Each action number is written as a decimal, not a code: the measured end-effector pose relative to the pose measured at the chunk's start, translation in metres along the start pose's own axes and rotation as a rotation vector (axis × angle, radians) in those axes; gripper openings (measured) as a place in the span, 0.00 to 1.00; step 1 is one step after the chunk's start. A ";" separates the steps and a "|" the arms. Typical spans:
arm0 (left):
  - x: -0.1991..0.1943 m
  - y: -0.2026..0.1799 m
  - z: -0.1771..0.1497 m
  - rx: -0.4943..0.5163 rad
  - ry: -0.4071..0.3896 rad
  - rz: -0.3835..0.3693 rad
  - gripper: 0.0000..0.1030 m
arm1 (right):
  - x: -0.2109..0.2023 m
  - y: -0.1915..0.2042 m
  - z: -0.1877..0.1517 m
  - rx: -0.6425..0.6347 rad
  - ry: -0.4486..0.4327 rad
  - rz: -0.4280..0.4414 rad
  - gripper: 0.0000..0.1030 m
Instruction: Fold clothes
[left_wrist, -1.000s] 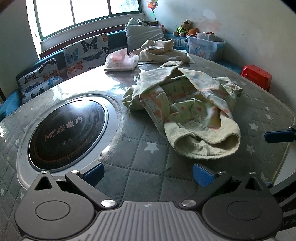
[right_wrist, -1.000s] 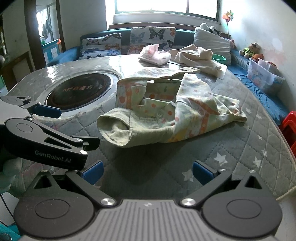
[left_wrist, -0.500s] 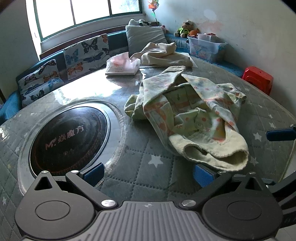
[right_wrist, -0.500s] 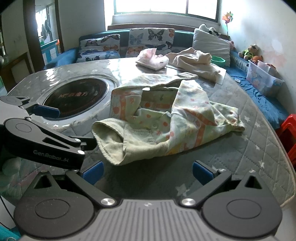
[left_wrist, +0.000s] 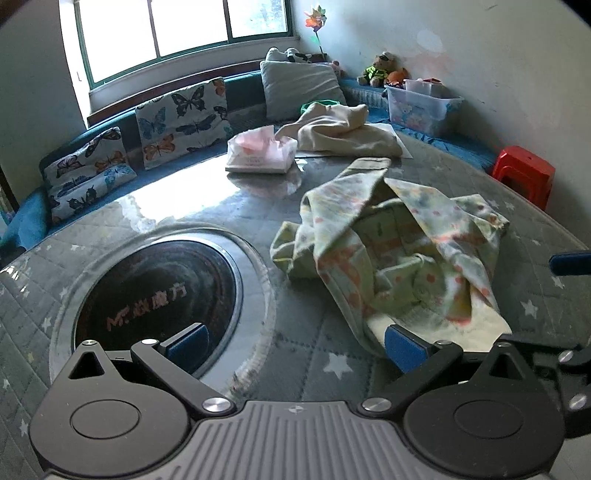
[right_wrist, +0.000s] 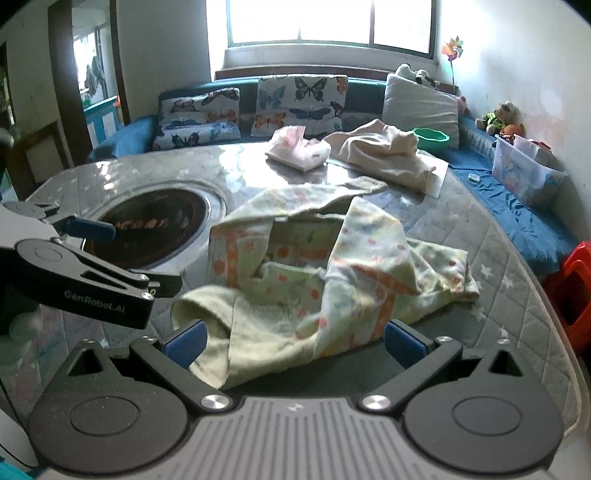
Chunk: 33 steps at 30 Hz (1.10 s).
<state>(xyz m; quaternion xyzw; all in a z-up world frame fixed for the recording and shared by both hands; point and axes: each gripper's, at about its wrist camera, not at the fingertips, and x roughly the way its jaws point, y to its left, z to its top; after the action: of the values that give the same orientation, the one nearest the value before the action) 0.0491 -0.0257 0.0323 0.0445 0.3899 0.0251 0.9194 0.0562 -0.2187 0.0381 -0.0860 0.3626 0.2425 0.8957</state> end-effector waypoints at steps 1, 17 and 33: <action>0.002 0.001 0.002 0.001 0.001 0.005 1.00 | 0.001 -0.002 0.003 0.001 -0.003 -0.001 1.00; 0.040 0.004 0.040 -0.031 -0.010 -0.044 0.91 | 0.050 -0.033 0.016 0.071 0.023 -0.040 0.98; 0.076 0.004 0.051 -0.074 0.048 -0.166 0.34 | 0.079 -0.043 0.021 0.077 0.072 -0.039 0.70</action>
<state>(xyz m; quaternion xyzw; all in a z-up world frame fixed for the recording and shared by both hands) 0.1385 -0.0185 0.0131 -0.0224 0.4130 -0.0360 0.9097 0.1395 -0.2193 -0.0022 -0.0675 0.4019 0.2077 0.8893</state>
